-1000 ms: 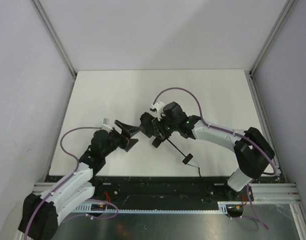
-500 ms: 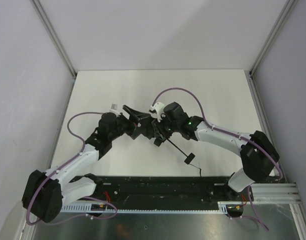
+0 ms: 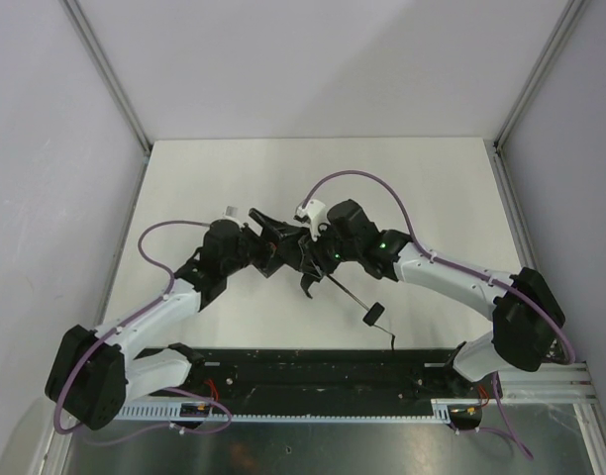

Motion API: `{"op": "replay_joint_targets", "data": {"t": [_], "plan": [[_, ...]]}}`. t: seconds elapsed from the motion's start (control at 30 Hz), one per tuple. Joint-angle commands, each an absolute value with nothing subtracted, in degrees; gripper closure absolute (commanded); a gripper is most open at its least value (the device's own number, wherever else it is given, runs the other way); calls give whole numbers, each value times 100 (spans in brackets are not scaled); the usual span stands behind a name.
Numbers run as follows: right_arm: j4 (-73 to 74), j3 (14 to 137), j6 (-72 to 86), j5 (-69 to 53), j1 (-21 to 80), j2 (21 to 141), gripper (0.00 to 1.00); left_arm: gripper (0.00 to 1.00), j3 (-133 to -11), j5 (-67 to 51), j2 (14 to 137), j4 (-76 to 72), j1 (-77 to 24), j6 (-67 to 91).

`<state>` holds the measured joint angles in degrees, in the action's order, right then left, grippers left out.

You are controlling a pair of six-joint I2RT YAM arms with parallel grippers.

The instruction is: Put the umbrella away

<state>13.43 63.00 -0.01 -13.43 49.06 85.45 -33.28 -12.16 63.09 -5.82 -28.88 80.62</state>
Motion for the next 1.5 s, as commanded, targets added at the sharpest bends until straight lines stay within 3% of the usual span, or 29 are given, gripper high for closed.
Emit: {"op": "replay_joint_targets", "data": {"t": [0.0, 0.17, 0.33, 0.5, 0.57, 0.6, 0.73, 0.83, 0.9, 1.23, 1.47], "plan": [[928, 6693, 101, -1881, 5011, 8233, 100, 1, -3610, -1172, 6419, -570, -2949, 7957], [988, 6705, 146, -2199, 5021, 8220, 100, 8, -3616, -976, 6238, -661, -2955, 7826], [1073, 6715, 119, -2562, 5011, 8245, 100, 26, -3505, -868, 5991, -926, -2961, 7675], [1113, 6715, 162, -2824, 5005, 8261, 100, 53, -3282, -881, 5866, -1351, -2962, 7541], [1183, 6715, 262, -2811, 5024, 8237, 100, 71, -3229, -954, 5846, -1553, -2962, 7477], [1216, 6719, 364, -2737, 5048, 8219, 97, 79, -3218, -1004, 5845, -1664, -2962, 7439], [1439, 6768, 1378, -2281, 5059, 8144, 52, 97, -3100, -1069, 5802, -2278, -2962, 7390], [1593, 6783, 2129, -2098, 5013, 7959, 14, 100, -2950, -913, 5684, -2919, -2955, 7367], [1556, 6785, 2490, -2315, 4841, 7773, 4, 100, -2954, -854, 5629, -3219, -2936, 7280], [987, 6862, 3105, -2979, 3962, 6364, 1, 100, -3185, -854, 5451, -4067, -2665, 7115], [1279, 6937, 3148, -2348, 2835, 5332, 1, 100, -3298, -1069, 5402, -5355, -2310, 7277]]}}
